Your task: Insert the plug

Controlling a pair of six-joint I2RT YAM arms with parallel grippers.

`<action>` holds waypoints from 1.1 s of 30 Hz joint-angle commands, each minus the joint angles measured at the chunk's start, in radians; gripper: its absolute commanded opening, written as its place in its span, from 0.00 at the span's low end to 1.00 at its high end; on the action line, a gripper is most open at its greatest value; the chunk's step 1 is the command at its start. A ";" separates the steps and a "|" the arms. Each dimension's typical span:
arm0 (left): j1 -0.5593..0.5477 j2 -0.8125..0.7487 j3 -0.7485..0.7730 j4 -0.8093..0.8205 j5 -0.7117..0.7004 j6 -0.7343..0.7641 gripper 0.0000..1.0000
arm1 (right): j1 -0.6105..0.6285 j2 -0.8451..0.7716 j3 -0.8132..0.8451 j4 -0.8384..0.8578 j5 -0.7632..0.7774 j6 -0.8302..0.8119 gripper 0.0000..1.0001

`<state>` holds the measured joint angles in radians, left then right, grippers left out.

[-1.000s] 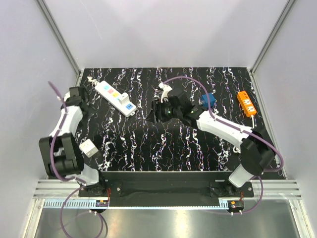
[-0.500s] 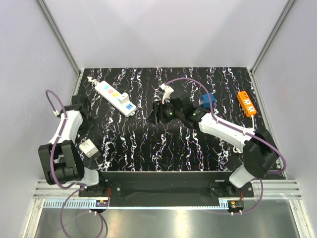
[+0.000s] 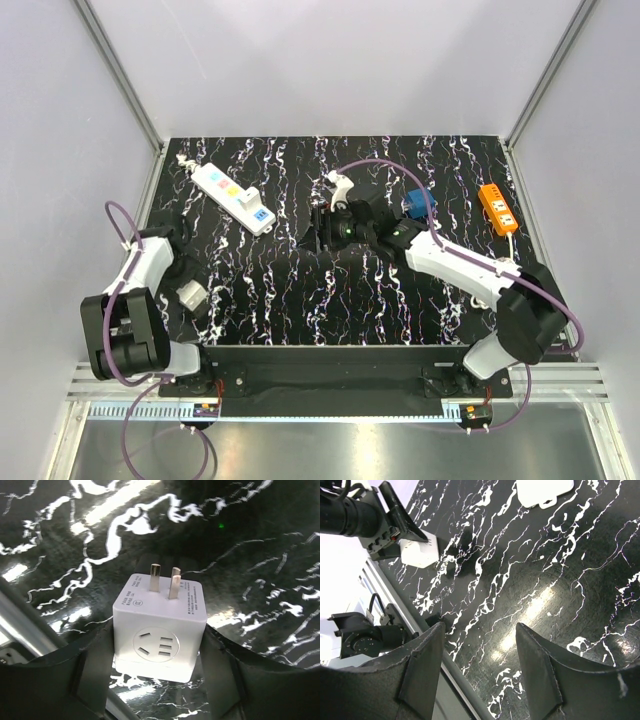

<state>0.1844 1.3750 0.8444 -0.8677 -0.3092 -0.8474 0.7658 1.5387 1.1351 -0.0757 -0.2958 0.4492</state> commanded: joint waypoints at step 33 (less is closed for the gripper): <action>-0.484 -0.427 -0.073 1.338 1.016 0.050 0.00 | 0.027 -0.531 -0.451 0.496 0.123 -0.087 1.00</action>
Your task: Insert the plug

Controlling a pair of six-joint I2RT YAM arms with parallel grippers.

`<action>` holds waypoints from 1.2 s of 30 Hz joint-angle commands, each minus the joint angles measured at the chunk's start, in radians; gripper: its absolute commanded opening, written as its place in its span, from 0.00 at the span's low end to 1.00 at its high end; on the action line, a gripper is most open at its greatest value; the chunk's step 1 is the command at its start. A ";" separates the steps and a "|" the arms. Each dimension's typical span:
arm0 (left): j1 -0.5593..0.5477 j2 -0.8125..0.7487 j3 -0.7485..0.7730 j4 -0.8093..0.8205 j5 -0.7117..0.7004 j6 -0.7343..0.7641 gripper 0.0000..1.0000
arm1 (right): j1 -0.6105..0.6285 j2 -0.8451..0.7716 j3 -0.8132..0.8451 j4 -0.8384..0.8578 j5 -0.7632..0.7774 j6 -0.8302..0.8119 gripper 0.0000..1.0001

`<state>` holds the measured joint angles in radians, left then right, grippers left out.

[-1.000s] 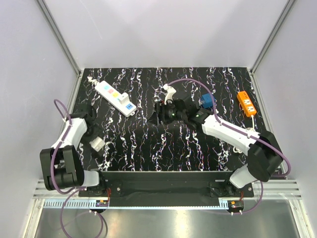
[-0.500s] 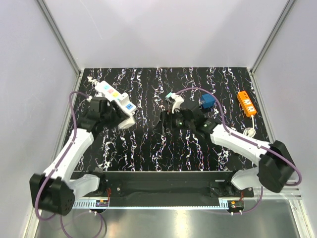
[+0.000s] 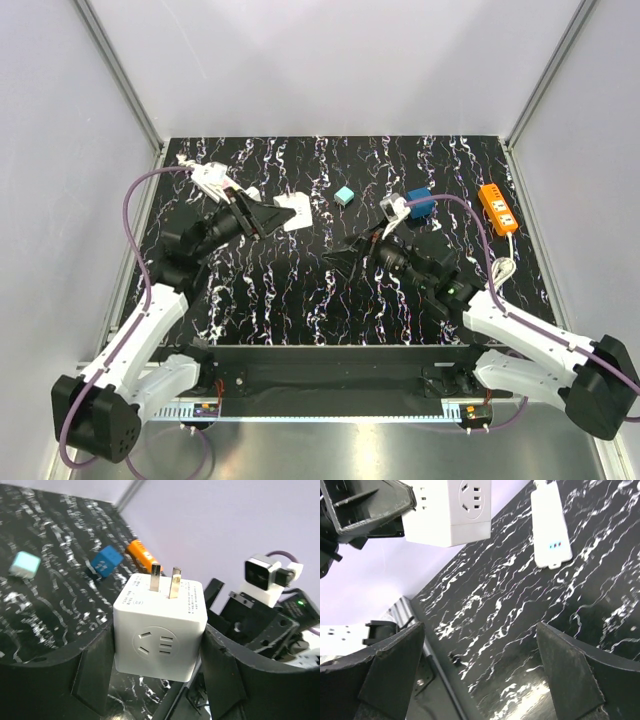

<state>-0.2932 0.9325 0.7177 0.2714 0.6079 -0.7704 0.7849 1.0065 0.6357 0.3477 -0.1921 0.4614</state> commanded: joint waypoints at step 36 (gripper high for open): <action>-0.202 -0.067 0.172 -0.052 0.018 0.522 0.00 | 0.123 -0.163 0.240 -0.276 0.027 -0.580 1.00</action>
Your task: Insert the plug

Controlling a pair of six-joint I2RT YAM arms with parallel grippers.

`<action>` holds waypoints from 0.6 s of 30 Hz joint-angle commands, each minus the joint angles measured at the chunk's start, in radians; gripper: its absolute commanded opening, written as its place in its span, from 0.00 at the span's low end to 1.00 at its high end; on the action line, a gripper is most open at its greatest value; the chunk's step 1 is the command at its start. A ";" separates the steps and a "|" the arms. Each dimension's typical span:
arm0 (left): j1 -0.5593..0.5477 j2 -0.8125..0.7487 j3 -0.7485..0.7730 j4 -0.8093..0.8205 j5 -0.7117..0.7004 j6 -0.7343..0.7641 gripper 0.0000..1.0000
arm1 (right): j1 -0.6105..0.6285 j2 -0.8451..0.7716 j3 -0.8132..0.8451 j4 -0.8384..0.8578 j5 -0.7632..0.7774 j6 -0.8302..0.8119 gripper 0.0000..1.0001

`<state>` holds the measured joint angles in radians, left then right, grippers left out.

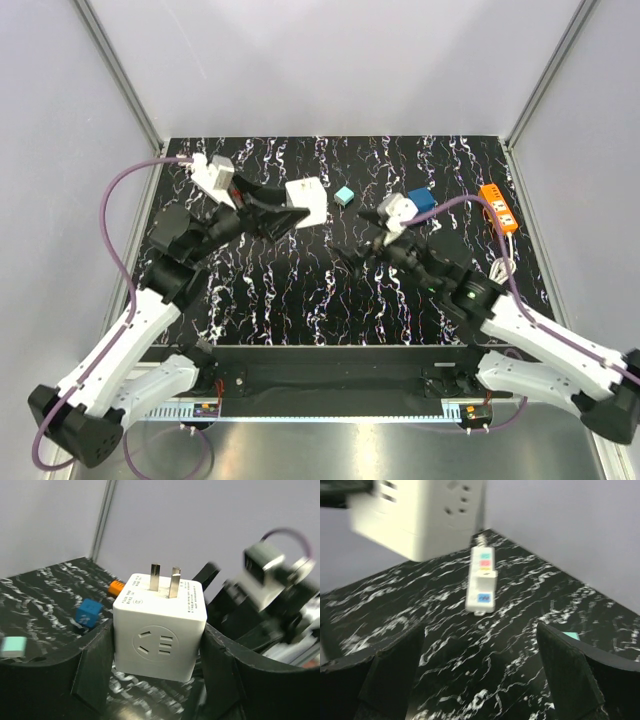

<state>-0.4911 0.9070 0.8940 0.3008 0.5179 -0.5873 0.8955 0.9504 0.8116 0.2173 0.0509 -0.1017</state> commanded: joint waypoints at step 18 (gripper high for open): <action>-0.017 -0.194 -0.093 -0.157 0.665 0.784 0.00 | 0.013 -0.208 0.162 -0.510 -0.482 0.226 1.00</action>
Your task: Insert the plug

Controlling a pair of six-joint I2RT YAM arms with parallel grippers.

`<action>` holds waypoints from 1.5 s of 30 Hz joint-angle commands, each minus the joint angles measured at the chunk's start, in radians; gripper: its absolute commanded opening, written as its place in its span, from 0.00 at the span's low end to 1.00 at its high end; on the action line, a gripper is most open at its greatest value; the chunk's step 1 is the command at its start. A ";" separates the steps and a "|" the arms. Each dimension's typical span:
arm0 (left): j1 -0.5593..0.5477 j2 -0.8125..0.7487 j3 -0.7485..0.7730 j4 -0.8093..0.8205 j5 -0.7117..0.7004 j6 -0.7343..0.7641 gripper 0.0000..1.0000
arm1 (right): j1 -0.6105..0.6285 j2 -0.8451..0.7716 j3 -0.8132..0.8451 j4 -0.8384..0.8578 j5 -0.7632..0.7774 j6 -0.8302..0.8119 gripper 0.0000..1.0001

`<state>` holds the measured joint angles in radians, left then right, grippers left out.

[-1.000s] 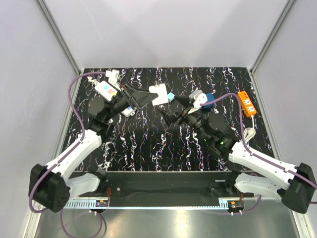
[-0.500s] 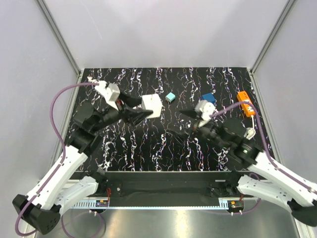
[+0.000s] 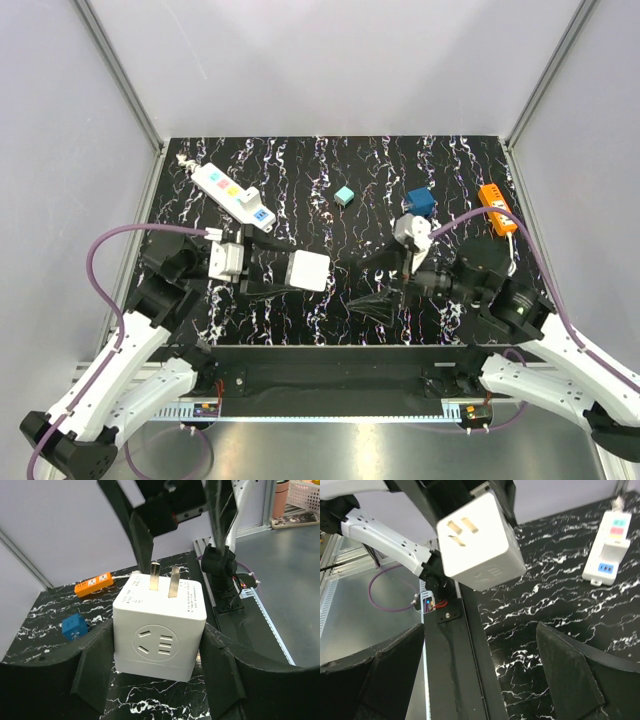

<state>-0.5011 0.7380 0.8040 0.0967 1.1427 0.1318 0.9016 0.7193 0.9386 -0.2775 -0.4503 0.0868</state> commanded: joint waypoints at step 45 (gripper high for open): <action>-0.198 0.066 -0.003 -0.072 -0.689 0.359 0.00 | 0.079 0.634 0.443 -0.281 0.544 0.562 0.95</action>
<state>-0.6880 0.8070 0.7444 -0.0589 0.4873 0.4679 0.9634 1.3258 1.3727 -0.5259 0.0376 0.6594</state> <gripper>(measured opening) 0.649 0.952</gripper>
